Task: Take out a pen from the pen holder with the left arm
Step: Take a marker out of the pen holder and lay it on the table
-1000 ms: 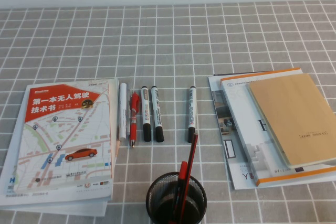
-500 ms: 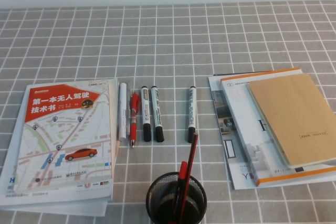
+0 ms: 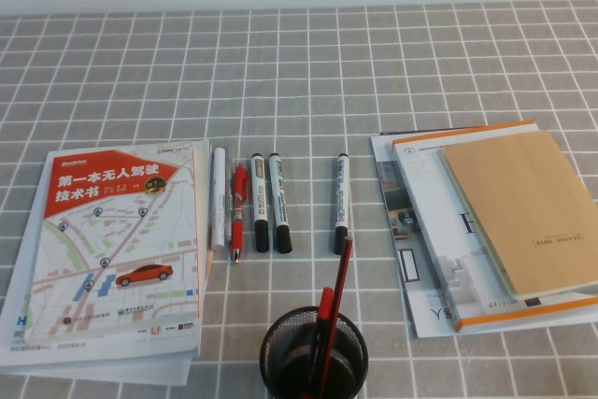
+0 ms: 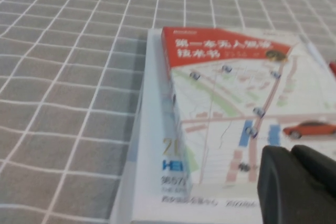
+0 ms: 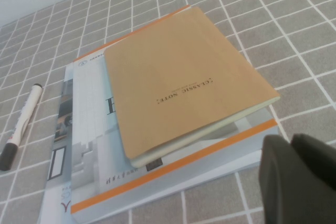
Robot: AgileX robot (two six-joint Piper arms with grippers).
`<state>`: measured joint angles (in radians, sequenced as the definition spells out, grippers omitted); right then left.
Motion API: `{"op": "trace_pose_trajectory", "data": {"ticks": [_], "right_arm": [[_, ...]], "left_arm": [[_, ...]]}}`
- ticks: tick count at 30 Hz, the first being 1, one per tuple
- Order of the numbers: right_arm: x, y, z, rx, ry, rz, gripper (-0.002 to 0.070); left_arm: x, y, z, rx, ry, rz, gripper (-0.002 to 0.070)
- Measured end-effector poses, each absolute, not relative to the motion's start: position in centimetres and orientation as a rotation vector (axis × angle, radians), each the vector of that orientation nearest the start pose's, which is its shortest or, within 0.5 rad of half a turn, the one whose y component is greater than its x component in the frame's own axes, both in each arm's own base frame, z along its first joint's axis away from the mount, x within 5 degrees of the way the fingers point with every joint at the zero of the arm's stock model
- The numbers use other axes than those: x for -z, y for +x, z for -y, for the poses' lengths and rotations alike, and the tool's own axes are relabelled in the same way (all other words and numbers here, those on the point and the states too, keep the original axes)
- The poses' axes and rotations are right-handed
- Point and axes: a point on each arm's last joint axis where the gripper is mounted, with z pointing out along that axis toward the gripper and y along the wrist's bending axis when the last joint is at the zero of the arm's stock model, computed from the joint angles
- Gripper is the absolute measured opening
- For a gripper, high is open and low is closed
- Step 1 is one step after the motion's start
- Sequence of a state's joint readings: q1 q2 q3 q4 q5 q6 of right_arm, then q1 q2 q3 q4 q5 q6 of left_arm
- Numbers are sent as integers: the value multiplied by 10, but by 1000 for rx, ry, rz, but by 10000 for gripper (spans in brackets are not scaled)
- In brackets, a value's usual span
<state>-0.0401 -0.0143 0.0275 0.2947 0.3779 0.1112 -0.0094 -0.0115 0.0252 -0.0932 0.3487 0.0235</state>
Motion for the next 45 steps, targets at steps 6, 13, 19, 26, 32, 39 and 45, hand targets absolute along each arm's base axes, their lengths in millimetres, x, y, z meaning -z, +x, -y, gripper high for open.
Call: {"op": "trace_pose_trajectory", "data": {"ticks": [6,13,19,26,32,39,45], "right_arm": [[-172,53,-8,-339,322,-1844,-13],[-172,53,-8,-339,322,-1844,-13],[-172,53,-8,-339,322,-1844,-13],[-172,53,-8,-339,322,-1844,-13],[-172,53,-8,-339,322,-1844,-13],[-172,53,-8,-339,322,-1844,-13],[-172,53,-8,-339,322,-1844,-13]], "left_arm": [[-184,55,7,329,-251,-1726,-1],[-198,56,6,794,-692,-1476,-1],[-203,56,2,824,-742,-1391,-1],[-204,56,3,830,-741,-1401,-1],[-248,39,29,687,-187,-1679,-1],[-296,44,50,658,282,-1869,-1],[-300,72,70,850,586,-1936,-1]]}}
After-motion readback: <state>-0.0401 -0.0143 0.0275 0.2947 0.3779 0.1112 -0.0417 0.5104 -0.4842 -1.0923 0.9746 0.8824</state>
